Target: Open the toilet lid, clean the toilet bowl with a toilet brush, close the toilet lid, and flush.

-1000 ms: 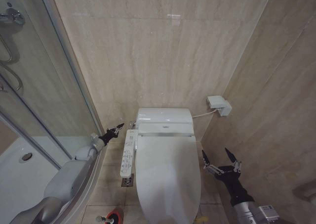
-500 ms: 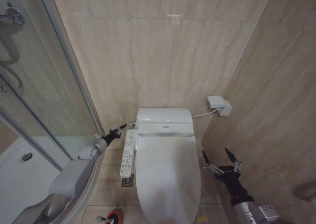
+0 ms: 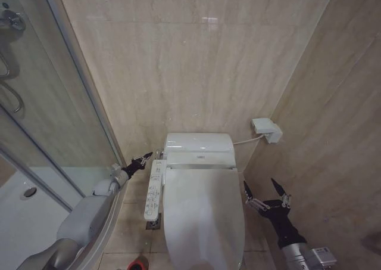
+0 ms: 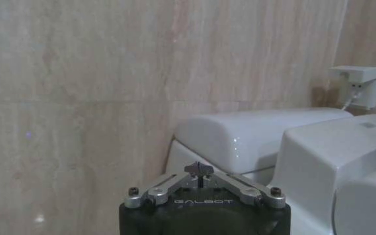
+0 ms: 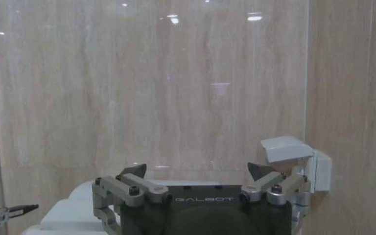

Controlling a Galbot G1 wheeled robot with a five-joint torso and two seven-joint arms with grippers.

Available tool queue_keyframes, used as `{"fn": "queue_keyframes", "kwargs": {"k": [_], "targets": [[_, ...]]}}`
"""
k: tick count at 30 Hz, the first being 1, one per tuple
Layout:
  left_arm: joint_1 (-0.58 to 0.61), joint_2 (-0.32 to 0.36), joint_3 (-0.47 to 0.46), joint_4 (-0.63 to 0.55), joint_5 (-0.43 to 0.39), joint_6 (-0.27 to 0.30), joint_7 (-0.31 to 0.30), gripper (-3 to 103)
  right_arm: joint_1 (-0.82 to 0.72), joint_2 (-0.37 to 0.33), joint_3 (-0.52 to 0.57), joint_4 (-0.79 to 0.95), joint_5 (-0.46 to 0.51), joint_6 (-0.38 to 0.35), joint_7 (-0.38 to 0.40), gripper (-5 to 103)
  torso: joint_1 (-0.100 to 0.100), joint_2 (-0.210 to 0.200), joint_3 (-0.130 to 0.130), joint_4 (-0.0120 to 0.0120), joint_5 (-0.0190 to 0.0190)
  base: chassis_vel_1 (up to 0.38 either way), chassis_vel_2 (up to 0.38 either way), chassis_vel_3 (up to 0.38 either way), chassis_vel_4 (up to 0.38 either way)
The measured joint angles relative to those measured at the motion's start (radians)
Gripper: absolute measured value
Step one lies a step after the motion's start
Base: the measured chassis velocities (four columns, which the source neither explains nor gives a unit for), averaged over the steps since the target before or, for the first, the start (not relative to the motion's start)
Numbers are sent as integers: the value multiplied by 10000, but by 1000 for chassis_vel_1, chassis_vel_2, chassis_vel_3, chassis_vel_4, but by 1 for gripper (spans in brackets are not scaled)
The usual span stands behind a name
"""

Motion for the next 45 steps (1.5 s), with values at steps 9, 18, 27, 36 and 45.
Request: {"fn": "queue_keyframes", "kwargs": {"k": [9,18,27,36,45], "targets": [[-348,-25,123,190,144,-6,616,0,-1,0,0,0,0,0,0,100,-5,1,-2,-2,2,0,0,0,0],[-355,-45,182,444,205,-19,700,0,-1,0,0,0,0,0,0,100,-4,1,-1,0,2,0,0,0,0],[-457,48,265,769,210,-150,822,0,-1,0,0,0,0,0,0,100,-4,1,-1,0,2,0,0,0,0],[-418,58,275,787,209,-169,893,0,-1,0,0,0,0,0,-1,100,-5,1,-2,-1,2,-16,10,18,-11],[-436,57,299,858,215,-188,1080,0,0,0,0,0,0,0,0,100,1,-1,0,0,1,-43,36,49,-32]]}}
